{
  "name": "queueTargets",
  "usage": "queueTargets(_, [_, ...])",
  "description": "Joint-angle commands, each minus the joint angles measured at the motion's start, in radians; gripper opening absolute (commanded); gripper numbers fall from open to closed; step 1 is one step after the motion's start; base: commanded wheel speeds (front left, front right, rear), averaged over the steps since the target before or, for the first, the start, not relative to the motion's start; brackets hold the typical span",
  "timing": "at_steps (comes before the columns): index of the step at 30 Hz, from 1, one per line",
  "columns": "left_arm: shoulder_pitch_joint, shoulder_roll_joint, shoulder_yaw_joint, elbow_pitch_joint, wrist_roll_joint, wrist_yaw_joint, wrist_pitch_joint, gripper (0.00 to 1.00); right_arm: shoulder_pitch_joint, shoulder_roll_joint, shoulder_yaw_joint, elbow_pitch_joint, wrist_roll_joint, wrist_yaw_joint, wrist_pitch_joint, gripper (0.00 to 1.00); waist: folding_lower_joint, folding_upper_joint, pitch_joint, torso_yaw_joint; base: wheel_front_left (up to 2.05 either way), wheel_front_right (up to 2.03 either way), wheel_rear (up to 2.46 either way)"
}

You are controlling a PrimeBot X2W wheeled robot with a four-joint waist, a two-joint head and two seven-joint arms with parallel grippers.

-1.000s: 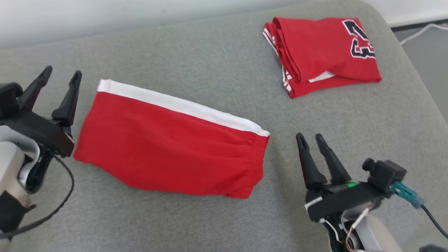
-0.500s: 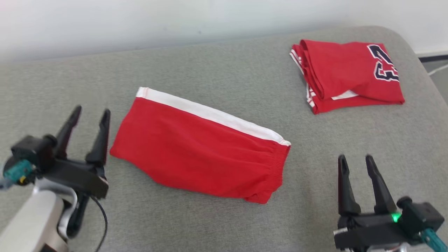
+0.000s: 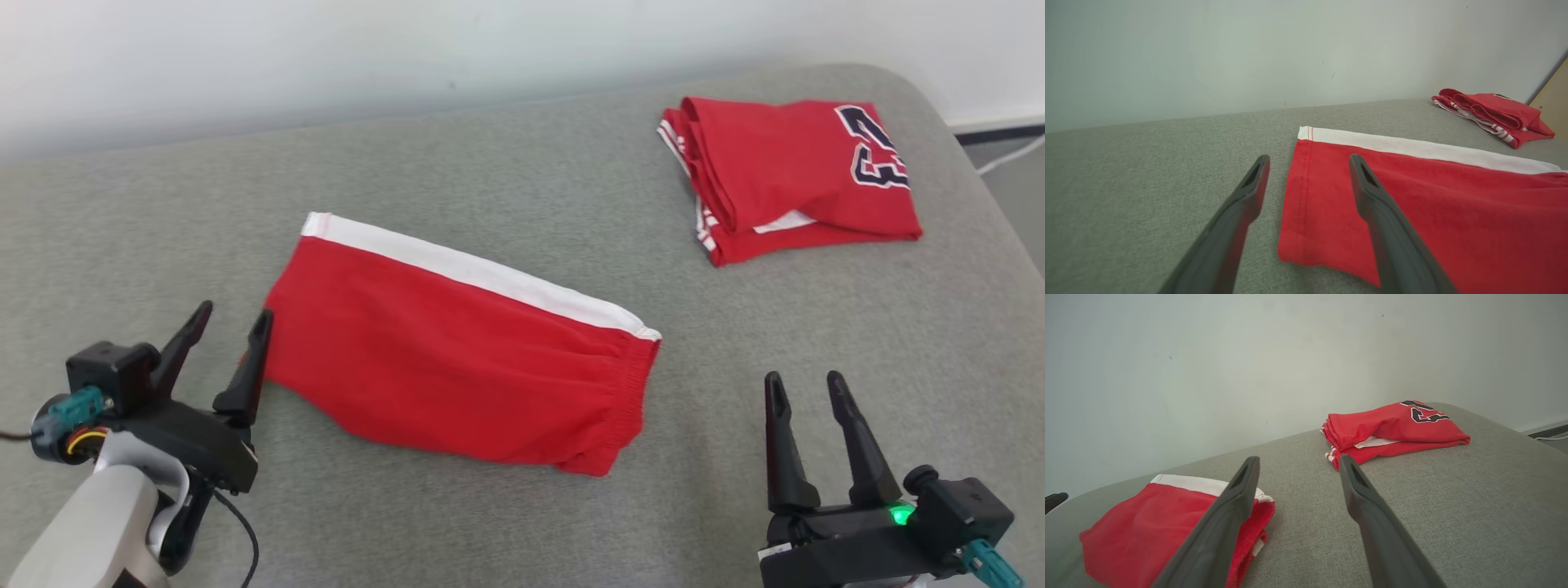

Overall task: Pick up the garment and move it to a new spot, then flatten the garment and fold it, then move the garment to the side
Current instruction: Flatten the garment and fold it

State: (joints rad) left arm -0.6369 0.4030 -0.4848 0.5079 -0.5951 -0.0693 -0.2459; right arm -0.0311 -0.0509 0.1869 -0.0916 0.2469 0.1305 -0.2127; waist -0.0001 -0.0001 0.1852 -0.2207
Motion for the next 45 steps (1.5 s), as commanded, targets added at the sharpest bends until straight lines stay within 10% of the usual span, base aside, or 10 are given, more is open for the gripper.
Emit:
queueTargets(1, [-0.006, 0.002, 0.002, 0.008, -0.001, -0.002, 0.004, 1.00, 0.000, 0.001, 0.004, 0.002, 0.007, 0.001, -0.003, 1.00, 0.0001, 0.0001, 0.013, -0.018, 0.00, 0.00, 0.00])
queueTargets(18, [-0.101, -0.032, -0.071, 0.301, -0.039, -0.051, 0.127, 1.00, -0.017, 0.001, 0.027, 0.052, 0.032, 0.001, -0.035, 1.00, 0.0001, 0.0001, 0.061, -0.092, 0.00, 0.00, 0.00])
queueTargets(19, [-0.103, -0.035, -0.078, 0.307, -0.039, -0.054, 0.132, 0.81, -0.019, 0.001, 0.029, 0.055, 0.031, 0.001, -0.036, 1.00, 0.0001, 0.0001, 0.059, -0.090, 0.00, 0.00, 0.00])
queueTargets(20, [-0.106, -0.042, -0.087, 0.315, -0.043, -0.053, 0.128, 0.00, -0.021, 0.001, 0.031, 0.058, 0.031, 0.001, -0.036, 1.00, 0.0001, 0.0001, 0.054, -0.087, 0.00, 0.00, 0.00])
queueTargets(45, [0.087, -0.119, -0.102, 0.173, -0.079, 0.033, 0.010, 0.00, 0.048, 0.001, -0.002, 0.090, 0.013, 0.001, -0.024, 1.00, 0.0001, 0.0001, -0.107, 0.127, 0.00, 0.00, 0.00])
